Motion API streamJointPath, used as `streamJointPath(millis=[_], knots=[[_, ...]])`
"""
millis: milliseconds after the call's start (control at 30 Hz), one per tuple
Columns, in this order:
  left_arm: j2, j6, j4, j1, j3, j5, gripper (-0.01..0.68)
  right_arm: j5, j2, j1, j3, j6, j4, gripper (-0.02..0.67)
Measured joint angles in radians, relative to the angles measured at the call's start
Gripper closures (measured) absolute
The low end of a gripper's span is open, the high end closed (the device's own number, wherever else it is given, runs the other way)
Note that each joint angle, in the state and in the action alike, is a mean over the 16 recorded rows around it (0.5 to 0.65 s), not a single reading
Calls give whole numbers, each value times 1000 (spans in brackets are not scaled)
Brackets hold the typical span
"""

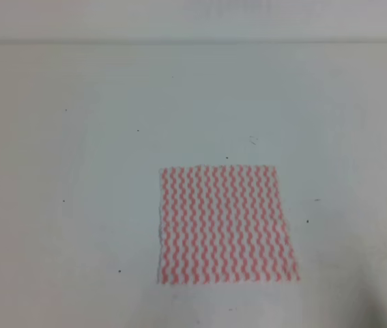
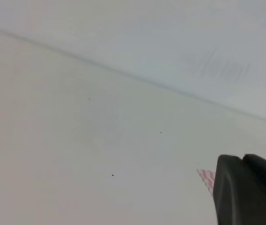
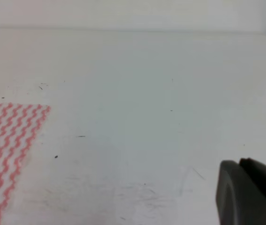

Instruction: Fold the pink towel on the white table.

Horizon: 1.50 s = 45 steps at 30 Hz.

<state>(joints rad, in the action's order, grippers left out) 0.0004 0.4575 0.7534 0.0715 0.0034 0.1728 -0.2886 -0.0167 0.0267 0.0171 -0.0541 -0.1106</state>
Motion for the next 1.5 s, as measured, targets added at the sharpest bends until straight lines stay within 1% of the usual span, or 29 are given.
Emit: streamJointPath(millis=[467, 567, 800, 1133, 1300, 1500], knots=[[-2, 0, -2, 0, 2, 0, 675, -6, 5, 0, -9, -1, 0, 667], [-2, 0, -23, 0, 0, 1, 675, -7, 5, 0, -8, -1, 0, 667], [-3, -14, -159, 0, -2, 45, 675, -9, 5, 0, -7, -1, -2, 667], [-1, -148, -431, 0, -3, 137, 675, -8, 1, 0, -3, 0, -2, 667], [-1, -214, -493, 0, -2, 151, 675, -10, 2, 0, -4, 0, -2, 667], [-1, -235, -509, 0, -2, 151, 675, -11, 5, 0, -5, 0, -2, 667]])
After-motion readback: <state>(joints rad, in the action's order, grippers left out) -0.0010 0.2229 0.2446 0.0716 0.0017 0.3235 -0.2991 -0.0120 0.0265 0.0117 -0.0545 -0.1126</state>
